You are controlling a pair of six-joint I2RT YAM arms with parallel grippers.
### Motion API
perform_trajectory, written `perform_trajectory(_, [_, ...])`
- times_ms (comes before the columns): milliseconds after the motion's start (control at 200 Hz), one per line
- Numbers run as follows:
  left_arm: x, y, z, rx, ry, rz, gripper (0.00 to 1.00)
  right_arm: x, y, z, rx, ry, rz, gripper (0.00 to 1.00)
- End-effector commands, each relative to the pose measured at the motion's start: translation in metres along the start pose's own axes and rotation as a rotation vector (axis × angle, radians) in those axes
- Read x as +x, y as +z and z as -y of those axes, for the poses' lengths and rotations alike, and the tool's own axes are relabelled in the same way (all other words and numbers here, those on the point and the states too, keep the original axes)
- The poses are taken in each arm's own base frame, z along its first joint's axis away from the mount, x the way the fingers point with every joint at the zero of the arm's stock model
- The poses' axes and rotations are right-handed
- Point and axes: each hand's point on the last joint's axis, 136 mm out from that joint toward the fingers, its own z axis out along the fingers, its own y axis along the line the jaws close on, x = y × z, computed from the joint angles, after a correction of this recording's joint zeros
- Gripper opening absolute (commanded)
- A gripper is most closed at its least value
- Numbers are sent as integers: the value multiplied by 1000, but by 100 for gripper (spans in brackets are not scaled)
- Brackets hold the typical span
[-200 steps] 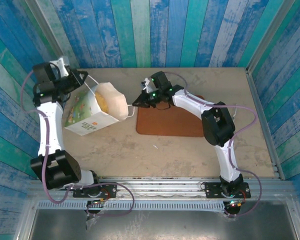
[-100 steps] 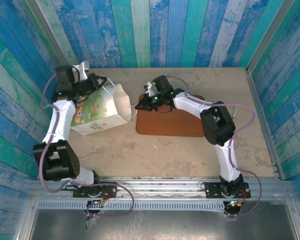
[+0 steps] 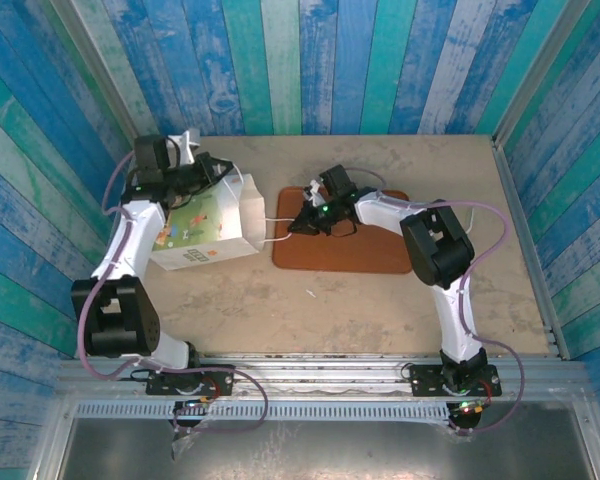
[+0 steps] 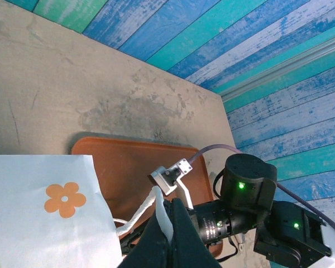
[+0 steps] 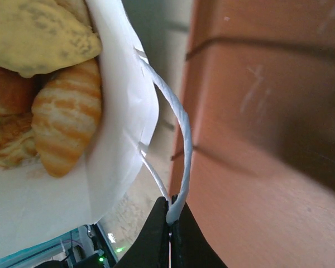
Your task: Take the fake bread out of the paper bag
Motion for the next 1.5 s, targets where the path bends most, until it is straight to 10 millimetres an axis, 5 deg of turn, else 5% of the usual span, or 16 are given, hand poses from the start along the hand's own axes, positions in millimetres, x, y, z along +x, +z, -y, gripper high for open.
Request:
perform_trajectory(0, [6, 10, -7, 4, -16, -19, 4, -1, -8, -2, 9, -32, 25, 4])
perform_trajectory(310, [29, 23, 1, 37, -23, -136, 13, 4, -17, -16, -36, -61, 12, 25])
perform_trajectory(471, [46, 39, 11, 68, -12, -238, 15, 8, -47, -24, -16, -104, 76, 40])
perform_trajectory(616, [39, 41, 15, 84, -32, -217, 16, 12, -85, -16, 37, -118, 164, 51])
perform_trajectory(981, [27, 28, 33, 76, 5, -195, 23, 24, -188, 30, 257, -55, 355, 52])
perform_trajectory(1222, [21, 26, 39, 92, 24, -169, 8, 35, -290, 86, 616, 17, 663, 54])
perform_trajectory(1402, [15, 24, 46, 111, 35, -132, 0, 67, -357, 135, 846, 103, 734, 82])
perform_trajectory(1492, [14, 23, 42, 96, 44, -114, 0, 80, -375, 164, 877, 173, 710, 84])
